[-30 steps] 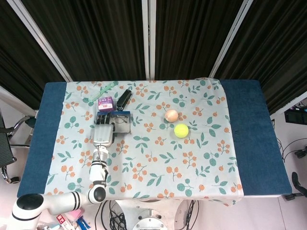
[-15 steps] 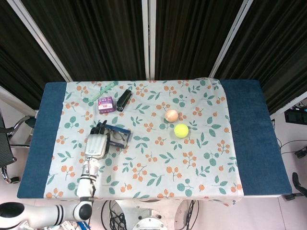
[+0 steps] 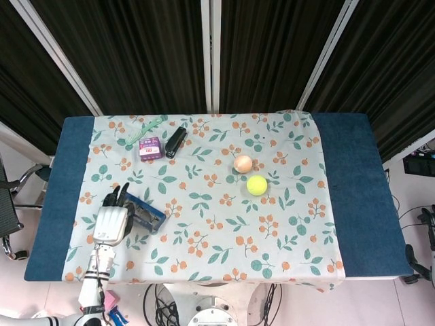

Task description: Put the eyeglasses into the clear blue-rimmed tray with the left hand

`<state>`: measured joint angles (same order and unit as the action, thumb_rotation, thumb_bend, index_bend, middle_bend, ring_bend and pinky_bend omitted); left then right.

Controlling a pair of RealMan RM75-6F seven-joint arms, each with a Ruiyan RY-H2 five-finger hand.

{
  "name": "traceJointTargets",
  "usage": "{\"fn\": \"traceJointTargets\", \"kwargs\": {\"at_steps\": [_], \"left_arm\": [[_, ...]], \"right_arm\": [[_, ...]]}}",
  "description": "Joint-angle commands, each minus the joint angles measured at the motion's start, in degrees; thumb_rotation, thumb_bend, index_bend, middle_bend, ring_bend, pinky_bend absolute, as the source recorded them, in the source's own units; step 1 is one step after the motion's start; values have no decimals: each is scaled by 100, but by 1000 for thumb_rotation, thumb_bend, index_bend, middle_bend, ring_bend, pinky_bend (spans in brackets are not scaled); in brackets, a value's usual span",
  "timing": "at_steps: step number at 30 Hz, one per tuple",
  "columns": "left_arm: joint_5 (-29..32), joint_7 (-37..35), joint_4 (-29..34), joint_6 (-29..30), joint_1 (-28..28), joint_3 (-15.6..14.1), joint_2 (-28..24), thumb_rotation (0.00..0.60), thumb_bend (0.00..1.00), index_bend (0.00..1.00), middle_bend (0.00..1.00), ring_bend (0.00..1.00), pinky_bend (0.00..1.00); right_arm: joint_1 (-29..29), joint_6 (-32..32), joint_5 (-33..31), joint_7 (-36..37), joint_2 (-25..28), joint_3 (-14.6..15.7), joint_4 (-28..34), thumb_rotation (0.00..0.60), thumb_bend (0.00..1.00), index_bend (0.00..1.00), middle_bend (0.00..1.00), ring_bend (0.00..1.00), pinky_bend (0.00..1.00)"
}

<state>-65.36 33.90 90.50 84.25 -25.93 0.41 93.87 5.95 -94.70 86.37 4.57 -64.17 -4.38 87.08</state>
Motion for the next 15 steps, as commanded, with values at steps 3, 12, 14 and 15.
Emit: {"fn": "traceJointTargets", "kwargs": {"at_steps": [3,12,14,15], "left_arm": [[100,309,-63,-348,-219,328,13,600,491,647,0,28,164],[764,1410,-228,-915,-663,754,179,600,491,676,0,28,164],[910,1650,-282,-985,-745,803,215,600,491,676,0,27,164],[957,1773,-326,-986,-778,813,241,600,491,677,0,28,164]], "right_arm": [[-17,60,-32,-34,-2,6,20,600,326,0,0,0,0],[-41,139,-76,2,20,13,-6,600,307,0,0,0,0],[-38,149,-105,31,26,7,-23,600,305,0,0,0,0],[-36,151,-115,44,26,4,-32,600,304,0,0,0,0]]}}
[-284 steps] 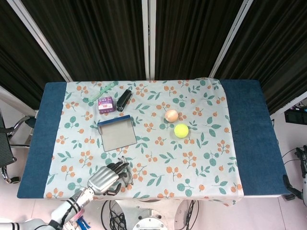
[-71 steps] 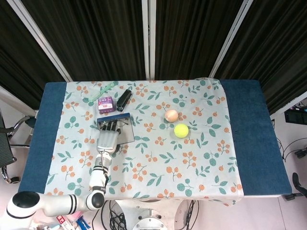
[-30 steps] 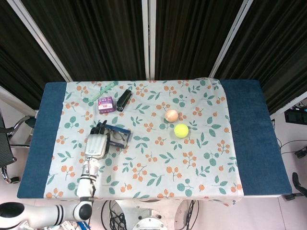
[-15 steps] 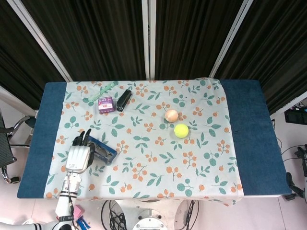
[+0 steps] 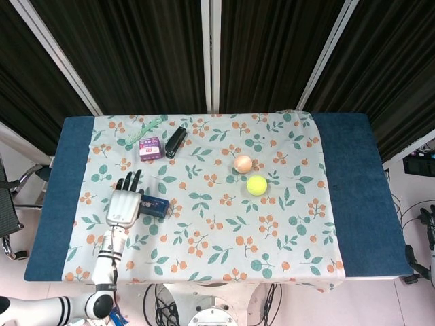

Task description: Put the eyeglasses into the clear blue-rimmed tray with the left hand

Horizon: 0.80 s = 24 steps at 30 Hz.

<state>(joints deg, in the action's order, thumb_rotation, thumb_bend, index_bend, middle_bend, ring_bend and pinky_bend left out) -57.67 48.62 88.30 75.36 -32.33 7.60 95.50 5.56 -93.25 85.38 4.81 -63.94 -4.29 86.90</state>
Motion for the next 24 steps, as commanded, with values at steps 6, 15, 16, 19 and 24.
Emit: {"fn": "traceJointTargets", "kwargs": {"at_steps": [6,15,16,19,24], "left_arm": [[470,669,-354,-180,-292,197,269,600,490,683,0,28,164],[545,649,-603,-204,-403,302,380,600,487,524,0,28,164],[519,621,-619,-218,-407,290,374,600,487,426,0,28,164],[404,478,-726,-237,-421,271,396,600,483,215,0,28,163],[242,220,-1045,-262,-440,261,553,600,483,72,0,28,163]], "right_arm": [[2,35,-61,90,-4,-14,-63,600,303,0,0,0,0],[18,2,-79,94,18,-29,-42,600,305,0,0,0,0],[18,-3,-74,90,19,-29,-36,600,305,0,0,0,0],[19,-18,-62,66,23,-29,-9,600,306,0,0,0,0],[37,-85,-51,54,36,-46,25,600,311,0,0,0,0]]}}
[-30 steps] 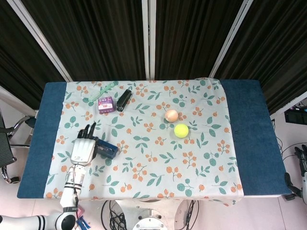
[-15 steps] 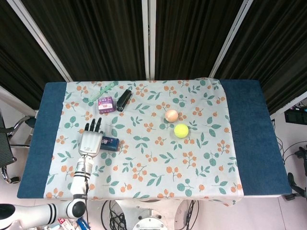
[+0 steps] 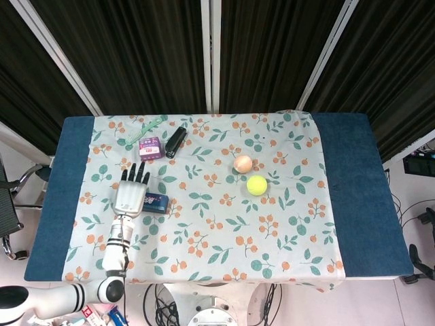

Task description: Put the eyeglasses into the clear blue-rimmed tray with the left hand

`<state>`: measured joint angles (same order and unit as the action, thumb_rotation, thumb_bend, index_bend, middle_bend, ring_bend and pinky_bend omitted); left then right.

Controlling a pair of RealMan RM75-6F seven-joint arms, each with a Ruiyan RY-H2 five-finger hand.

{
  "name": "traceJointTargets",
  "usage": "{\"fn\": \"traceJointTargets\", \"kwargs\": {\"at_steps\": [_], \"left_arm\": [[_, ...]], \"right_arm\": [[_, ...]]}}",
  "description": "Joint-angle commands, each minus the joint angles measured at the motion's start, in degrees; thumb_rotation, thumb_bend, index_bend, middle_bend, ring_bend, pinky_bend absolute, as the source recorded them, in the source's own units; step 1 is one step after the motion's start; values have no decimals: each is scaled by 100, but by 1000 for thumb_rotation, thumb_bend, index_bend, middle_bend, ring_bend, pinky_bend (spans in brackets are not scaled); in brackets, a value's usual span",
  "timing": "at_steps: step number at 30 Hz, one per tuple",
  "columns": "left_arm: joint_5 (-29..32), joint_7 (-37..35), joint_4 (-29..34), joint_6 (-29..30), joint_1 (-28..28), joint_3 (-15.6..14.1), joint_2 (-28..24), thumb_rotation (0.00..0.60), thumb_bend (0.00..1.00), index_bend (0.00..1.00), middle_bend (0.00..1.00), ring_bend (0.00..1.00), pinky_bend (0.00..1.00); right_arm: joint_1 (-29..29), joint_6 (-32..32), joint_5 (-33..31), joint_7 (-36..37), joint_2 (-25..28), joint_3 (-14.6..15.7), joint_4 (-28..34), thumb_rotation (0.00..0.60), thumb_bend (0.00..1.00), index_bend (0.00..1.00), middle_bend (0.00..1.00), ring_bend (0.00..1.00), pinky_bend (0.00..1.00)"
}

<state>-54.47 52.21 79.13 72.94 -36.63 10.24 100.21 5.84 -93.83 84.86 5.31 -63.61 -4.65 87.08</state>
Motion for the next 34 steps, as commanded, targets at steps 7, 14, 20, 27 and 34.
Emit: {"fn": "traceJointTargets", "kwargs": {"at_steps": [7,14,20,27,34], "left_arm": [[-464,-711,-400,60,31,15,178,600,465,26,0,28,163],[-747,-968,361,356,226,43,-261,600,362,25,0,27,162],[-2328,-2789,1648,928,869,-638,-1616,526,183,26,5,28,163],[-3626,-4337,1414,1543,1761,-1804,-3006,293,145,37,4,27,163],[-3559,-4927,904,2051,2540,-2054,-3292,260,144,42,0,26,162]], "right_arm": [[22,-36,-22,72,28,-23,14,600,317,0,0,0,0],[25,-74,-2,82,44,-36,21,600,317,0,0,0,0],[40,-108,-6,79,65,-48,-18,600,314,0,0,0,0],[16,22,14,22,57,26,-94,600,295,0,0,0,0],[-21,68,65,-7,-38,57,-114,600,296,0,0,0,0]]}}
